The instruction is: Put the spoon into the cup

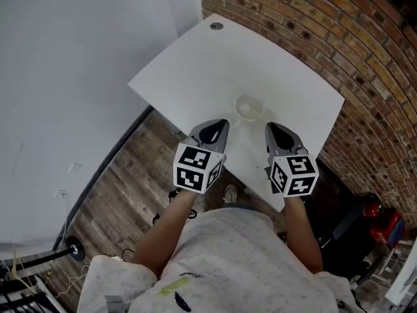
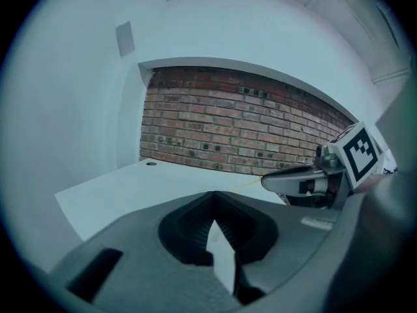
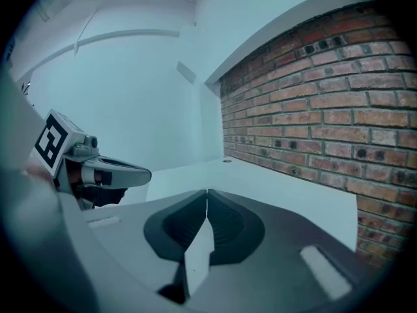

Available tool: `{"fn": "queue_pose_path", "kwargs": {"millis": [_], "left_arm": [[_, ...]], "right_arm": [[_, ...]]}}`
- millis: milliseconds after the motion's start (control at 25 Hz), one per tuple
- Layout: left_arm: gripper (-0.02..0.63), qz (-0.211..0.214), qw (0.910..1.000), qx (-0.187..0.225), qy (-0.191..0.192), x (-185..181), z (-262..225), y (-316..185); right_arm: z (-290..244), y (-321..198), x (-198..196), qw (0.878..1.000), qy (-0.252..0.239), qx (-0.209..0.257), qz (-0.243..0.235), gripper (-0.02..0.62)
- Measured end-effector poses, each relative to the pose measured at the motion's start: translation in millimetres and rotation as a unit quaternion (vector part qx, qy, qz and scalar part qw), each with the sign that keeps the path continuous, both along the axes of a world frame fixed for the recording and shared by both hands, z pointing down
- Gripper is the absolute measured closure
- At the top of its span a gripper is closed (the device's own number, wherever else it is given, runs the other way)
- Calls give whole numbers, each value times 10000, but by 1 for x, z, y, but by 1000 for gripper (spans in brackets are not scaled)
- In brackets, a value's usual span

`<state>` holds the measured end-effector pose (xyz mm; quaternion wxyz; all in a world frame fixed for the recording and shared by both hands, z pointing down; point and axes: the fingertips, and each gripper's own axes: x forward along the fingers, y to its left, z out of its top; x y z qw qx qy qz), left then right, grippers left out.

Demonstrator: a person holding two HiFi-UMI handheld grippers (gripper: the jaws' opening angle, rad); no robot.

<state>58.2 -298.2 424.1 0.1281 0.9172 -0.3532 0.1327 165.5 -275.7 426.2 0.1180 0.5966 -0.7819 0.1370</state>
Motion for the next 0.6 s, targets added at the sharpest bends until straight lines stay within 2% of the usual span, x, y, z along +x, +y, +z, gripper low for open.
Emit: {"fn": "queue_pose_path", "kwargs": {"millis": [600], "left_arm": [[614,-125,9997,-122,-143,13,16,-16]], "right_arm": [[38,-33,2,9987,65,-410,-302,578]]}}
